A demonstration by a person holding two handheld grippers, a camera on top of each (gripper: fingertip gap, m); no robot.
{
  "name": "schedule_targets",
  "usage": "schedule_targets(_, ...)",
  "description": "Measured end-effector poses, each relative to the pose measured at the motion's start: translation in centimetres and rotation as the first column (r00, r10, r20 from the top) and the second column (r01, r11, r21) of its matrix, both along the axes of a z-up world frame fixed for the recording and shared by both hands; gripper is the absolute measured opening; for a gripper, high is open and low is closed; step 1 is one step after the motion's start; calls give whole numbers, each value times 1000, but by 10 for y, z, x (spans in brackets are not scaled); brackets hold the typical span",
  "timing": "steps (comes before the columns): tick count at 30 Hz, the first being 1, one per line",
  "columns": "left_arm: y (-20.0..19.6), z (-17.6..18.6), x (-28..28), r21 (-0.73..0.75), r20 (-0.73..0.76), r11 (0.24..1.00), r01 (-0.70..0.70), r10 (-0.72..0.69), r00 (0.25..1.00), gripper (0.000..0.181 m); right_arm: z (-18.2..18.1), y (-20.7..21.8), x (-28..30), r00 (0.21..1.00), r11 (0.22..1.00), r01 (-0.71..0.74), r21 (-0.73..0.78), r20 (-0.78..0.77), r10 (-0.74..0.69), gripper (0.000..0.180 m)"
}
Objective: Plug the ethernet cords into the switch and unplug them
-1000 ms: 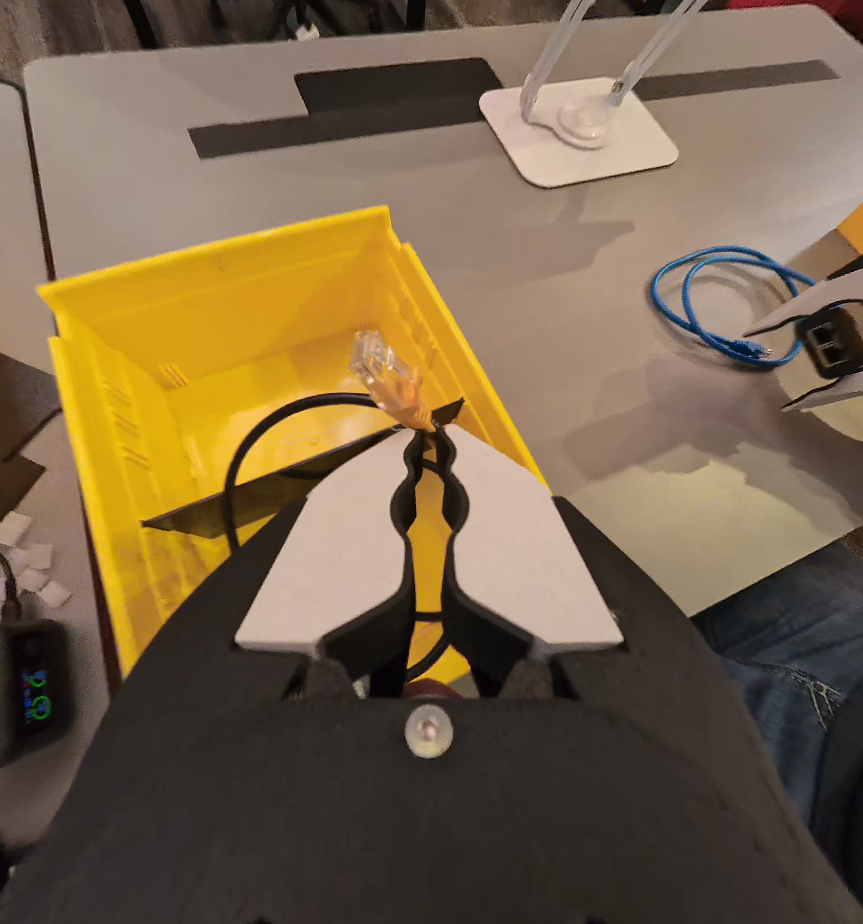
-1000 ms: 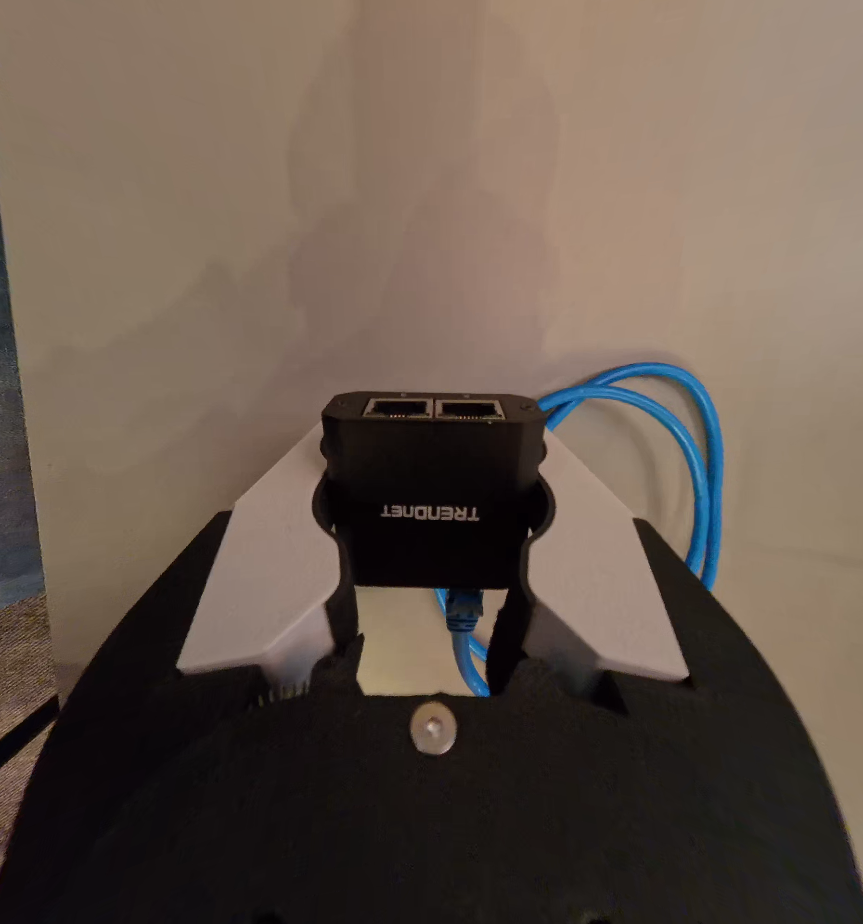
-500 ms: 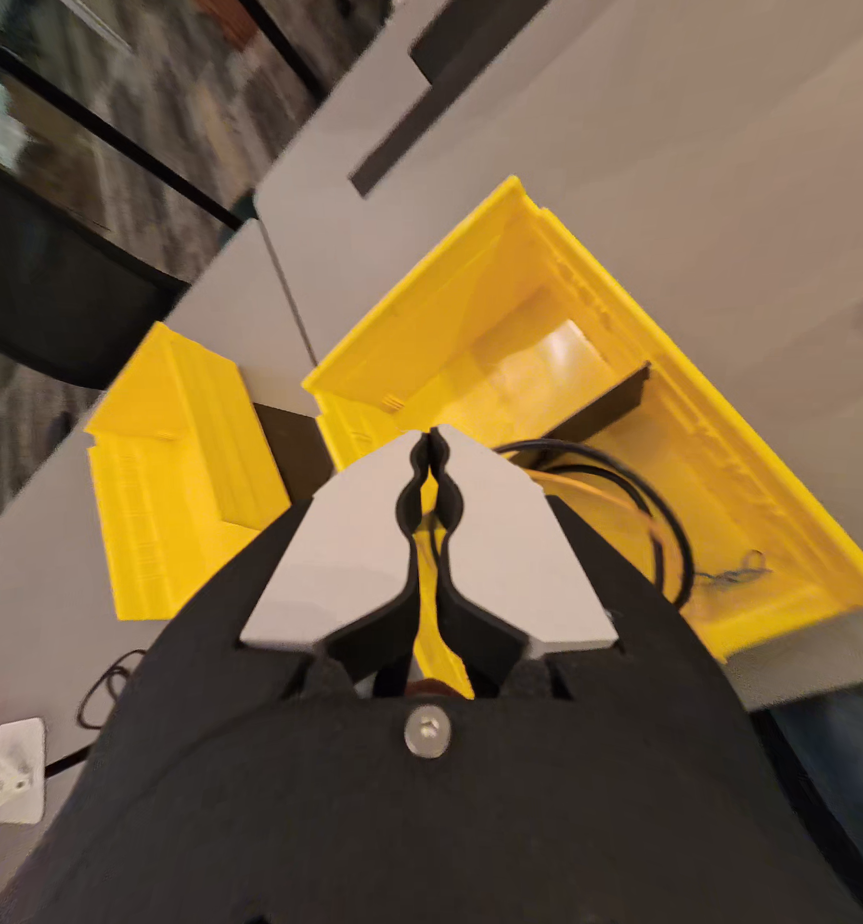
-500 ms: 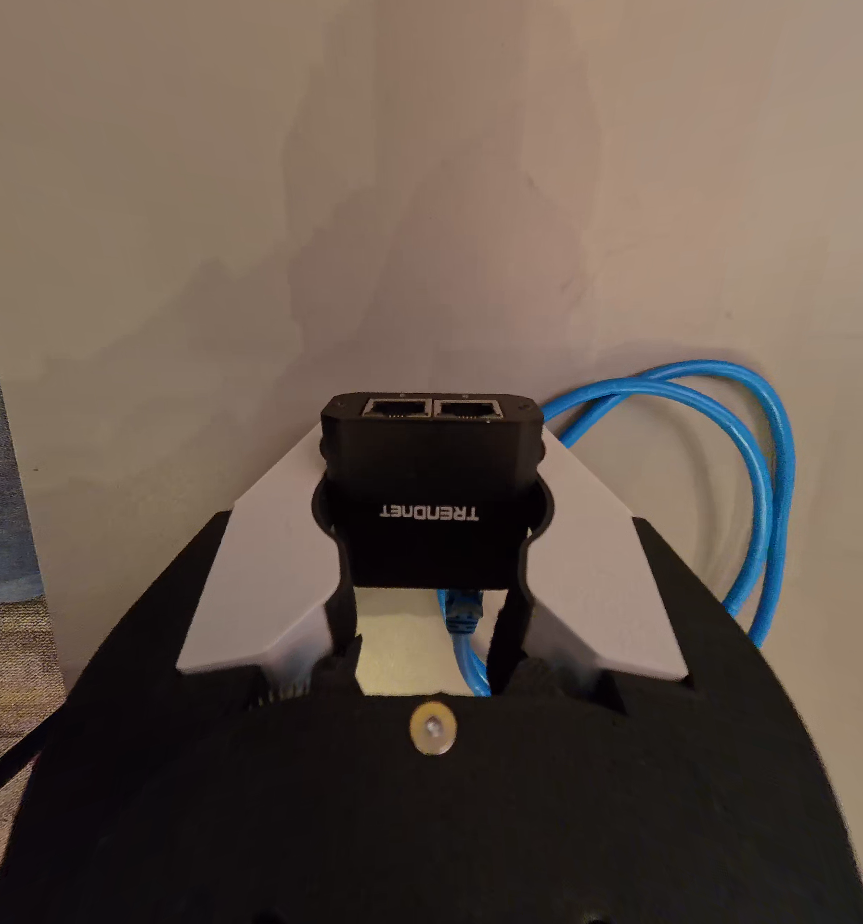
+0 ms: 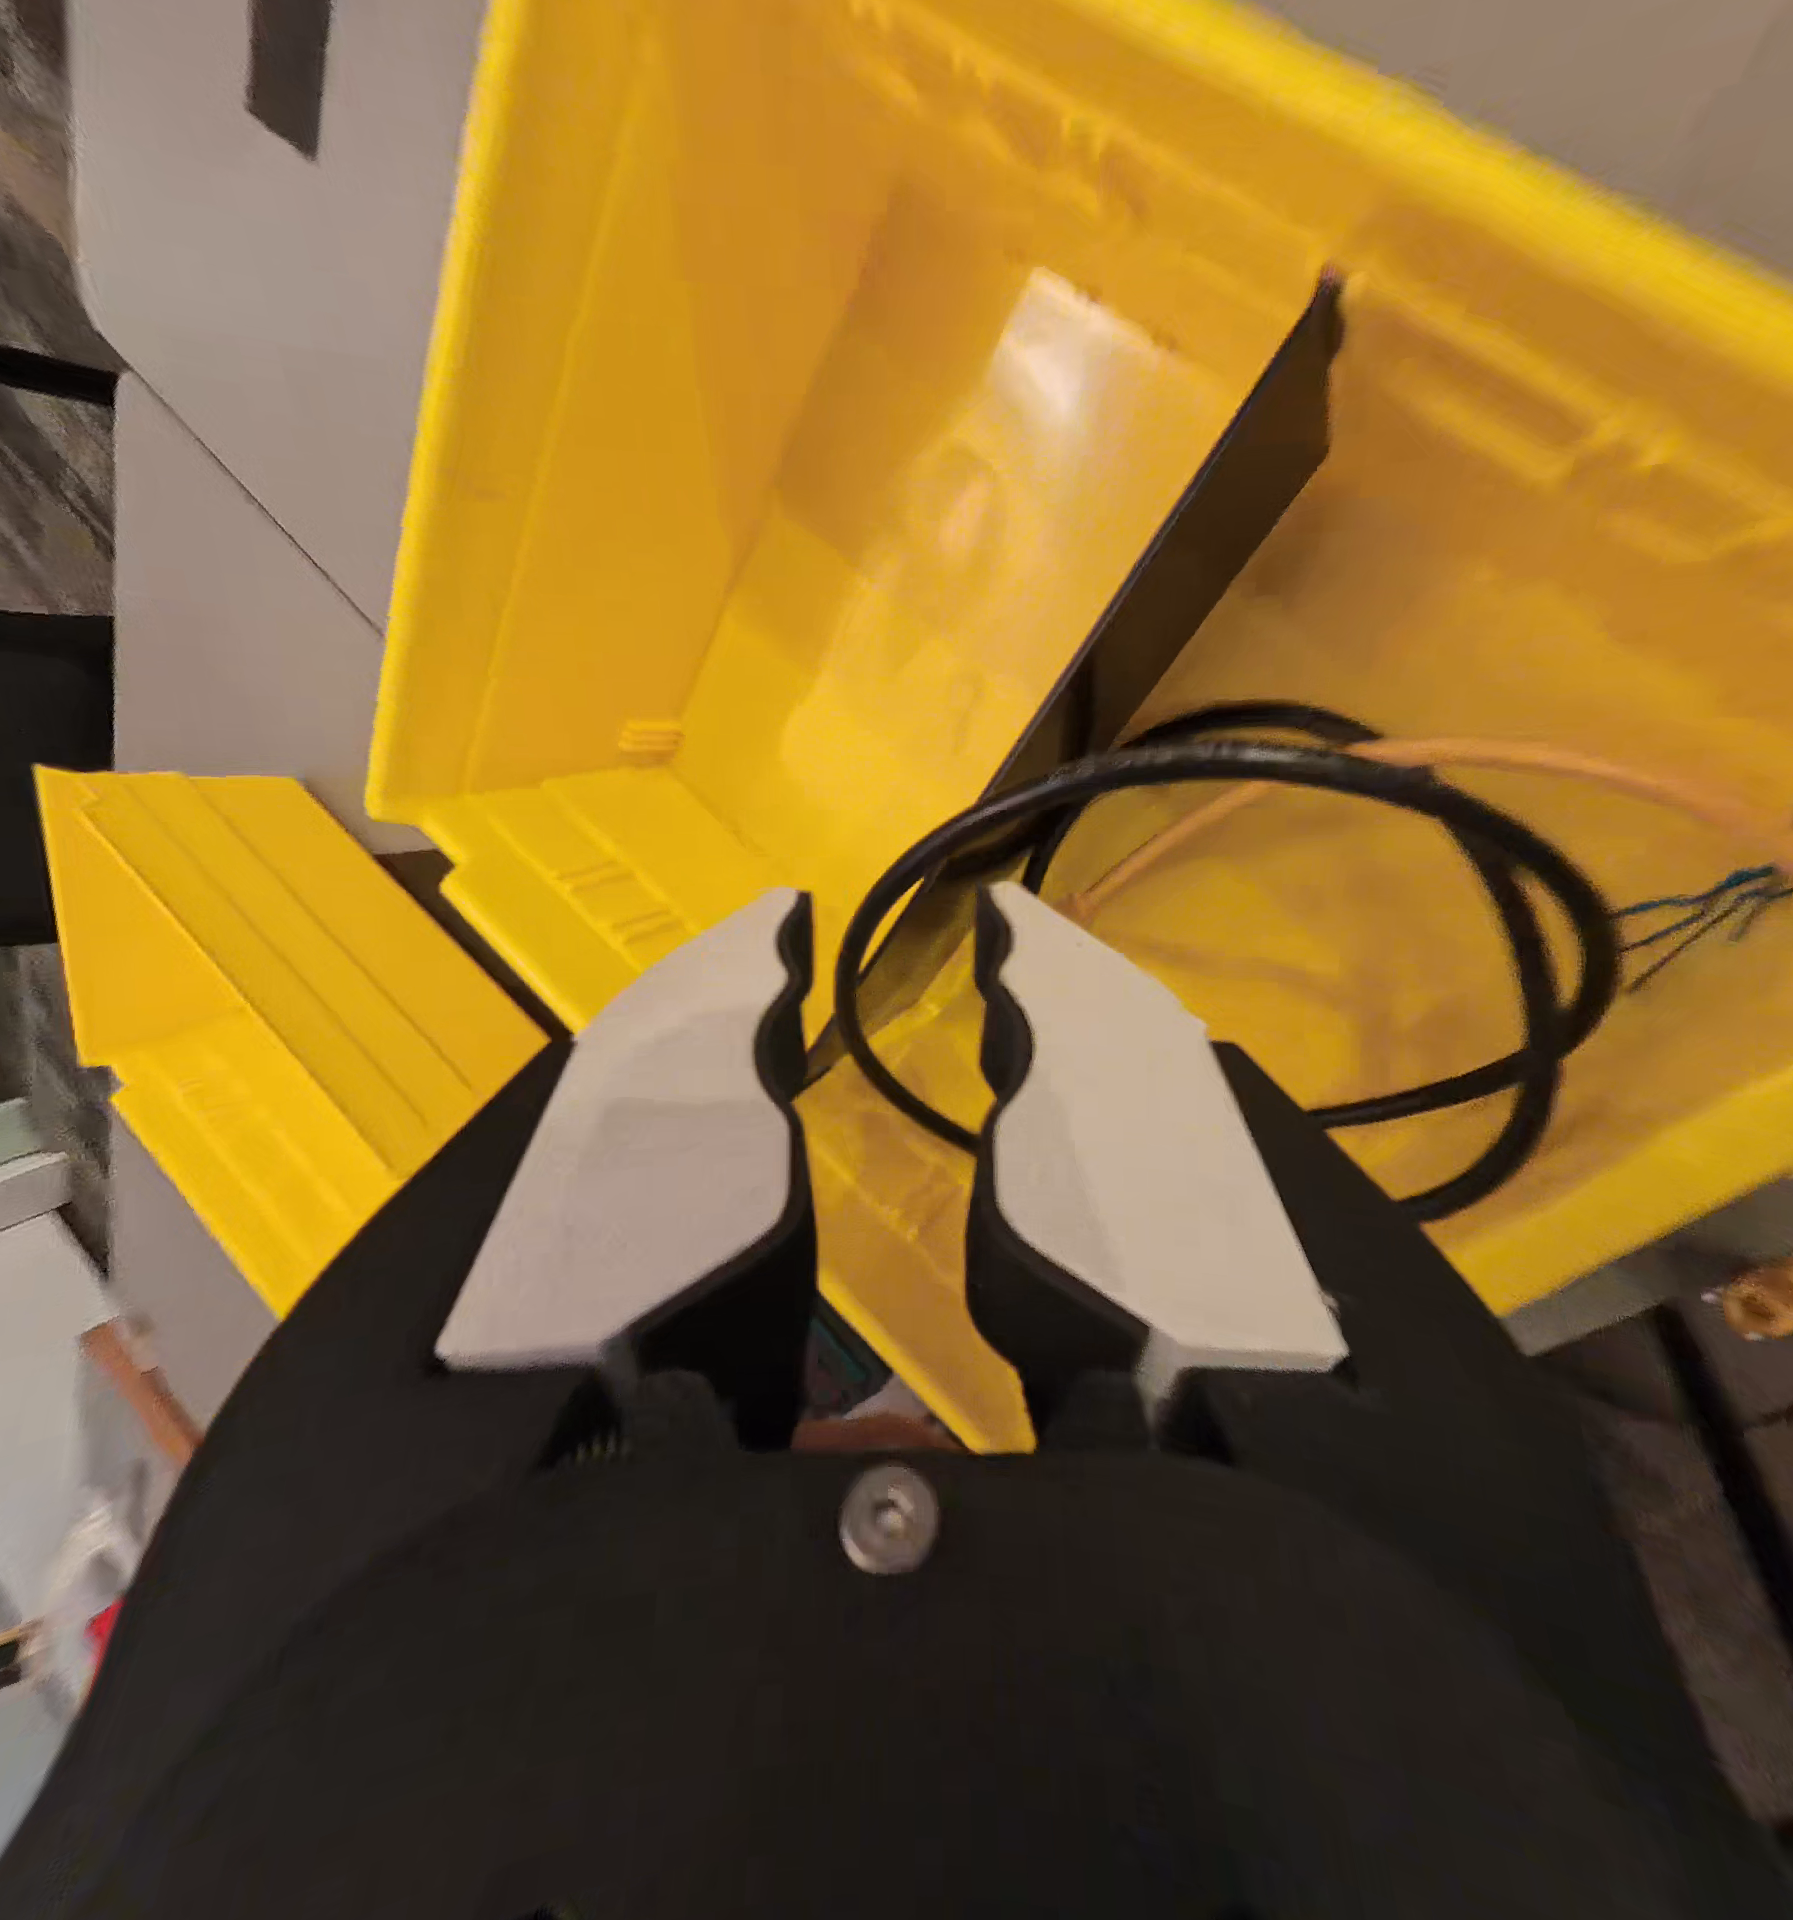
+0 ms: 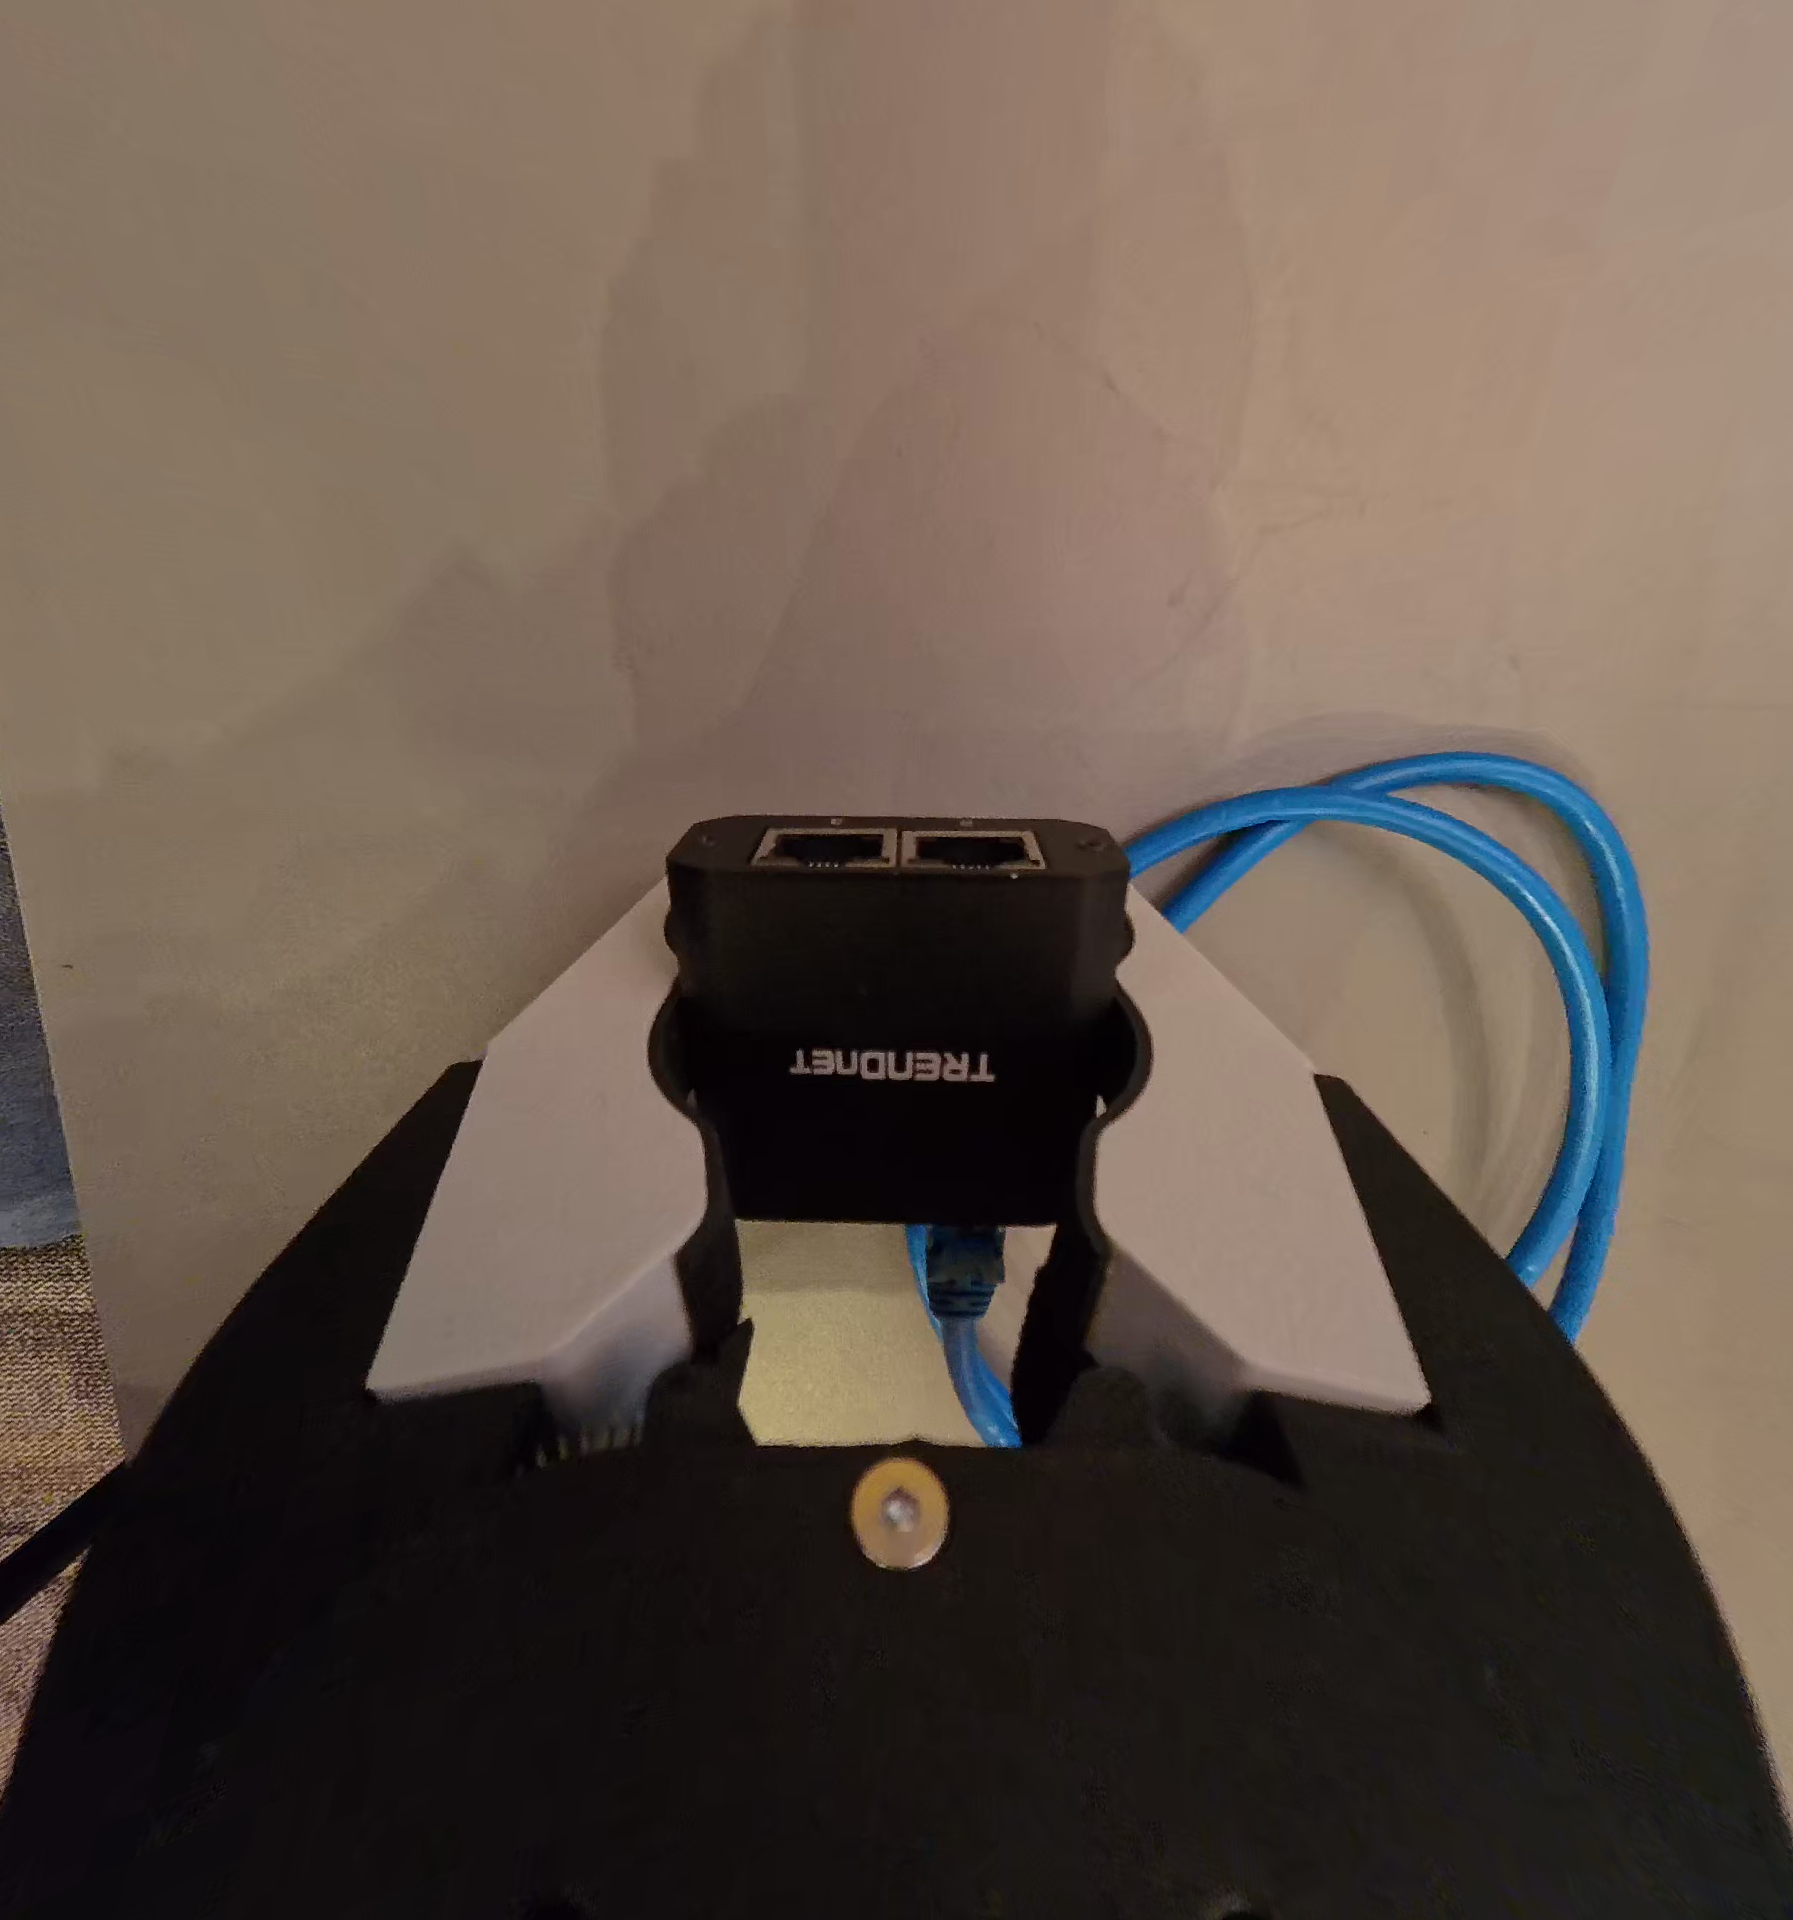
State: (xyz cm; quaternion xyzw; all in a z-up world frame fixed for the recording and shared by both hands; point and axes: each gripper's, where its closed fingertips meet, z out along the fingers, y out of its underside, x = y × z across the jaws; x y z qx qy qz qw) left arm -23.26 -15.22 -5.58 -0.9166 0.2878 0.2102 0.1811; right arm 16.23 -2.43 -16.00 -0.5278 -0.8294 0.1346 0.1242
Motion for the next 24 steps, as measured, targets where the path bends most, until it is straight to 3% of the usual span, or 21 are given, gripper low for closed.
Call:
schedule_targets(2,2,-14,-3,-42,-23,998,48,-49,999,38,0,0,0,1000,1000,1,-2,-5,-1,73)
schedule_targets(5,5,-30,-14,-101,-126,992,70,-82,989,14,0,0,0,1000,1000,2,-7,-8,-2,73)
schedule_targets(7,6,-31,-12,-105,-134,992,76,-89,987,12,0,0,0,1000,1000,2,-8,-7,-2,73)
schedule_targets(24,42,-7,-40,96,-122,993,-69,80,989,5,0,1,-1,1000,1000,6,-5,1,-6,73)
